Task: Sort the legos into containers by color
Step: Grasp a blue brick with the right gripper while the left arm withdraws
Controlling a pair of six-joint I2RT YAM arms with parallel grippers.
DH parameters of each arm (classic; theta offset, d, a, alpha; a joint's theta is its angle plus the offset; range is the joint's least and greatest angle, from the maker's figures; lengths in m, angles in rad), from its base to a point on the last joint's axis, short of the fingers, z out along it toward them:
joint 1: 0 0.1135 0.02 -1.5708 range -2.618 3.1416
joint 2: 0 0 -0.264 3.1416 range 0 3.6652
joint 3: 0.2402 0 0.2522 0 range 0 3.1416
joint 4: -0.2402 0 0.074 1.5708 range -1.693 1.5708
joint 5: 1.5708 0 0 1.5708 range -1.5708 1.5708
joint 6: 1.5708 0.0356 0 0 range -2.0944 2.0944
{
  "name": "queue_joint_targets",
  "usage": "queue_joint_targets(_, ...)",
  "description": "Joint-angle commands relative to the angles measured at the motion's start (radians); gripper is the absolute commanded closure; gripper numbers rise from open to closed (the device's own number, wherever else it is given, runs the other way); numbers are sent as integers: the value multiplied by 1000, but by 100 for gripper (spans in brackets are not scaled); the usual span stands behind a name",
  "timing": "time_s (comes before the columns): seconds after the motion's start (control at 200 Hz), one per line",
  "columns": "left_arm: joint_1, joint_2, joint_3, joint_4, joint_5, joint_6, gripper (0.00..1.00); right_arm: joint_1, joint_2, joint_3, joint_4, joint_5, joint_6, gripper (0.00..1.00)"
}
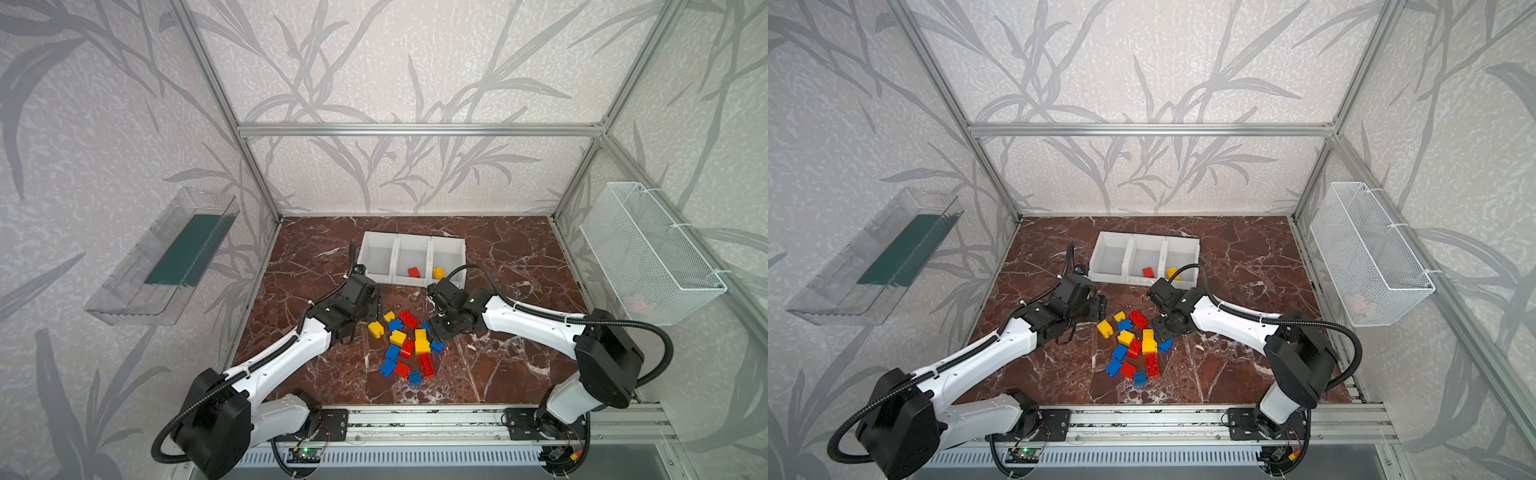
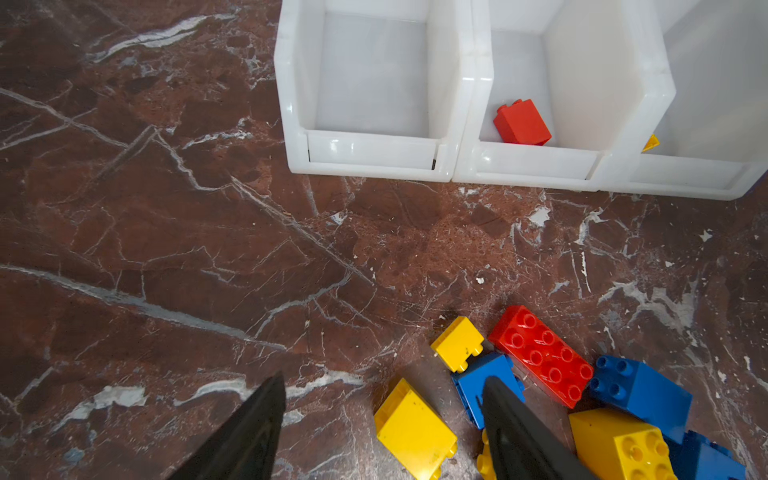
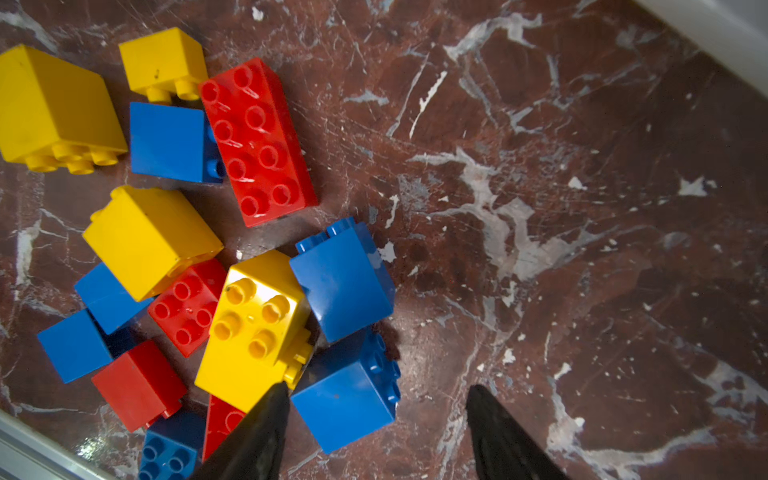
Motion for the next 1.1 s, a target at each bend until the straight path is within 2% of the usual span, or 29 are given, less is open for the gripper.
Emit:
queue_joint_targets(0.0, 5, -31, -17, 2, -32, -17, 22, 6, 34, 30, -7, -16, -28, 32)
queue_joint_targets(0.47, 5, -37, -23, 4, -20, -17, 21, 14, 195, 129, 8, 9, -32, 42)
queue_joint_targets(0.625, 5, -52, -33, 5, -18, -21, 21, 16, 230, 152, 10, 21, -34, 51)
queue_joint_targets(0.855, 5, -71, -45, 8, -21, -25, 21, 16, 224, 152, 11, 37, -28, 73)
queue_joint_targets(1.0, 5, -92, -51, 0, -30, -27, 20, 16, 197, 181, -12, 39, -47, 77)
queue_joint_targets(1.095, 6, -123, -65, -10, -53, -39, 19, 9, 188, 263, -49, 52, -95, 77)
